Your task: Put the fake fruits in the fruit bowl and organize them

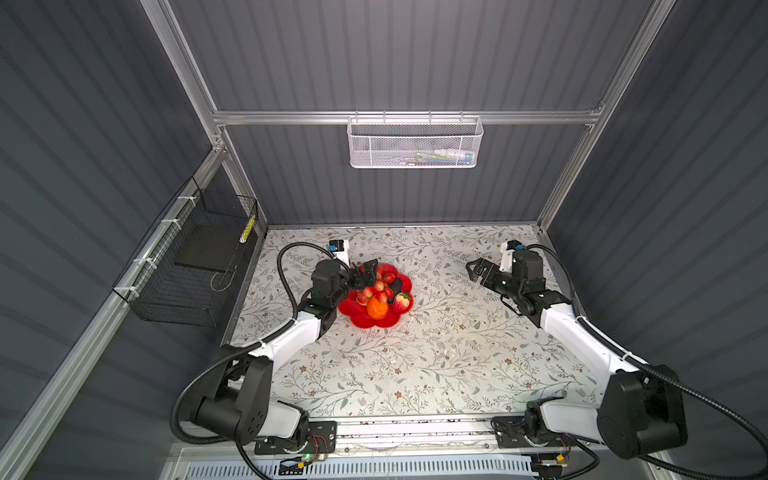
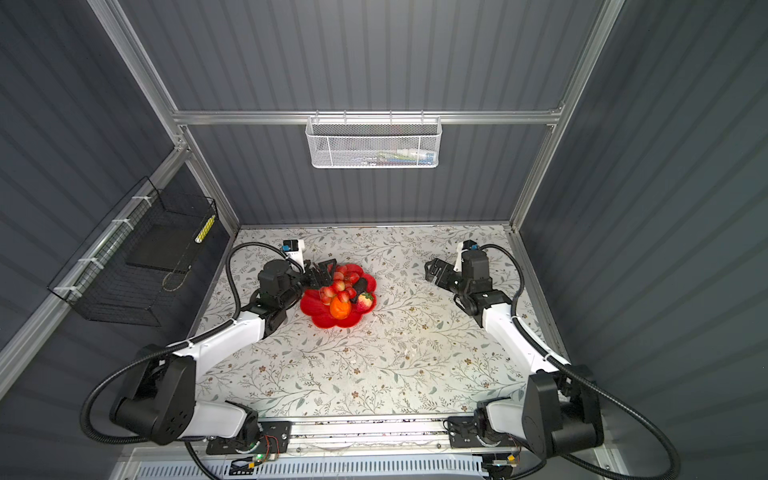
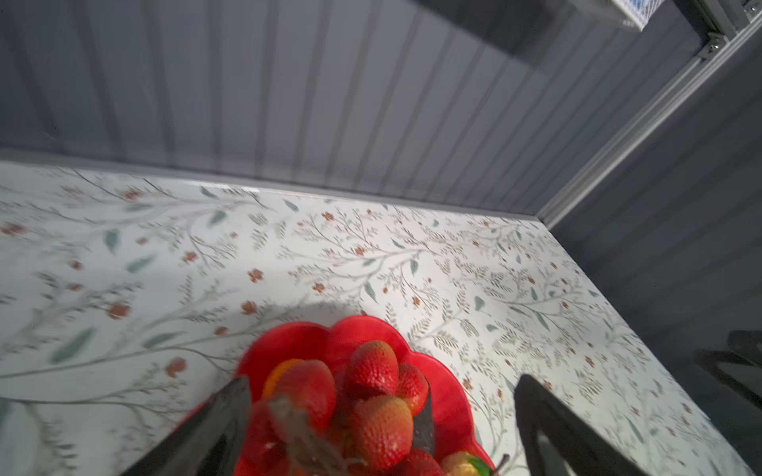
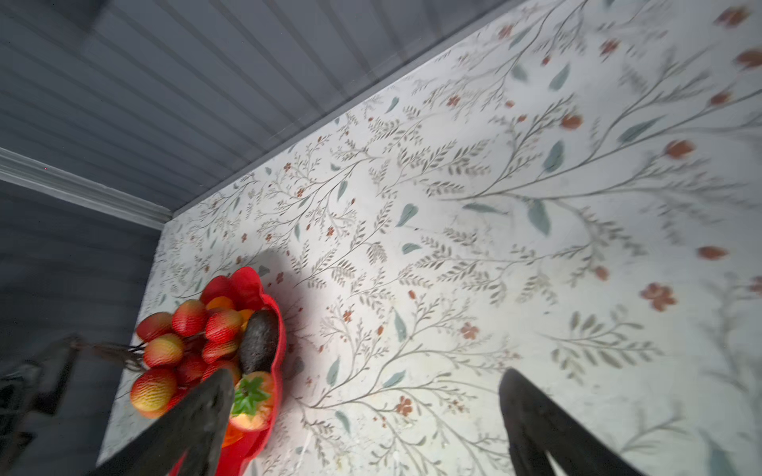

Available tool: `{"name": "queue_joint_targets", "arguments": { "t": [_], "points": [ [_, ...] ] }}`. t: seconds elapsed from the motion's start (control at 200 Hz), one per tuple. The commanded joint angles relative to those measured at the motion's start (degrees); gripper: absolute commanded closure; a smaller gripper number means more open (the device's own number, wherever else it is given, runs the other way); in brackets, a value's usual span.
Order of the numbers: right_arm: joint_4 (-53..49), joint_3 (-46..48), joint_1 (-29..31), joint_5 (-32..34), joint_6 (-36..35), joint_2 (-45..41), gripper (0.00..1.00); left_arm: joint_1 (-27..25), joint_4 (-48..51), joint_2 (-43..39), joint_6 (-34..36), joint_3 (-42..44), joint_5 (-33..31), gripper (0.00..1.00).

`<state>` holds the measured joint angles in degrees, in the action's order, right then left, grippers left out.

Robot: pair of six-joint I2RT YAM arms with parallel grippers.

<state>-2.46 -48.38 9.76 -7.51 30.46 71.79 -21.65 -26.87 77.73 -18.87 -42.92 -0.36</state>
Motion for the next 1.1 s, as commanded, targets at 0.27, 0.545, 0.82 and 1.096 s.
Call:
{"name": "queue_joint_targets", "arguments": {
  "t": [0.27, 0.545, 0.82, 1.096],
  "points": [
    [24.19, 22.78, -2.92, 34.51, -23.66, -14.71, 0.01, 0.11, -9.77, -13.51, 22.8, 16.08, -32.75, 0.0],
    [56.5, 31.41, -9.9, 22.09, -26.17, 6.49, 0.01, 9.72, -25.07, 1.65, 16.78, 27.52, -25.85, 0.0],
    [61.53, 31.37, -10.11, 20.16, -26.87, 11.84, 0.01, 11.17, -32.32, 14.26, 22.14, 22.19, -24.33, 0.0],
    [60.72, 30.71, -10.72, 18.88, -26.5, 12.15, 0.01, 11.89, -34.06, 21.13, 19.82, 19.57, -28.12, 0.0]
  ]
}}
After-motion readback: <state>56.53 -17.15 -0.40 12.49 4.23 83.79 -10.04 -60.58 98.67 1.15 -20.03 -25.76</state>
